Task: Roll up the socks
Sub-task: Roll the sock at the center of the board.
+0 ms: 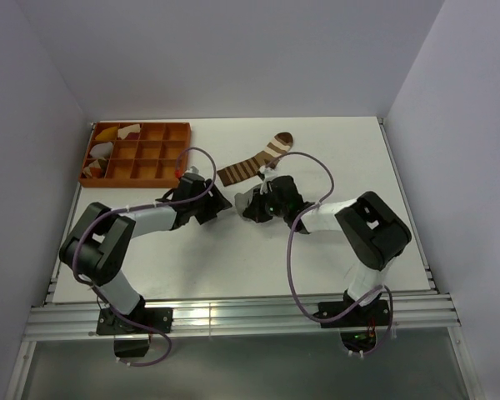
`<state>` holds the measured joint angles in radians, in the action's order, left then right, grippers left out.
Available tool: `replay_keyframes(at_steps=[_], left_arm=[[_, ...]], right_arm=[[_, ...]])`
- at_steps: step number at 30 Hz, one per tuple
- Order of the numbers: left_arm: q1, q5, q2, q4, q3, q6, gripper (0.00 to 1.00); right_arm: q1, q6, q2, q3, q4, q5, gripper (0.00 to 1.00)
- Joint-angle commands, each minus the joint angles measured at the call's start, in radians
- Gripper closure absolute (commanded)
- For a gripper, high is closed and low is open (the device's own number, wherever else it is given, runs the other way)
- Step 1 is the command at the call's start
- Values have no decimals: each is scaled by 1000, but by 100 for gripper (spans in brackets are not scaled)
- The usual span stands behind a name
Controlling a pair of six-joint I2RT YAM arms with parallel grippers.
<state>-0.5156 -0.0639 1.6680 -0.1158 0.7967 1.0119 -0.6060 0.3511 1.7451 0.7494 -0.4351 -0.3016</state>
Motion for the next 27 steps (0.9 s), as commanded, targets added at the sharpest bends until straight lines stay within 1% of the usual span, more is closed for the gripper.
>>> replay_keyframes(at_steps=[1, 3, 4, 9, 14, 21, 27], left_arm=[[2, -26, -39, -108, -28, 24, 31], [2, -33, -28, -137, -37, 22, 31], [3, -49, -24, -177, -50, 30, 30], [-1, -83, 22, -269, -71, 62, 31], [-8, -90, 68, -317, -50, 54, 30], [-12, -96, 137, -373, -24, 31, 30], [-15, -96, 177, -381, -16, 10, 30]], right_arm=[[69, 158, 71, -15, -48, -242, 100], [107, 195, 106, -22, -86, -292, 100], [118, 219, 117, -24, -106, -322, 100], [150, 258, 169, -18, -120, -363, 100], [170, 302, 229, -1, -132, -410, 100], [198, 342, 268, 16, -151, -459, 100], [219, 359, 287, 50, -117, -501, 100]])
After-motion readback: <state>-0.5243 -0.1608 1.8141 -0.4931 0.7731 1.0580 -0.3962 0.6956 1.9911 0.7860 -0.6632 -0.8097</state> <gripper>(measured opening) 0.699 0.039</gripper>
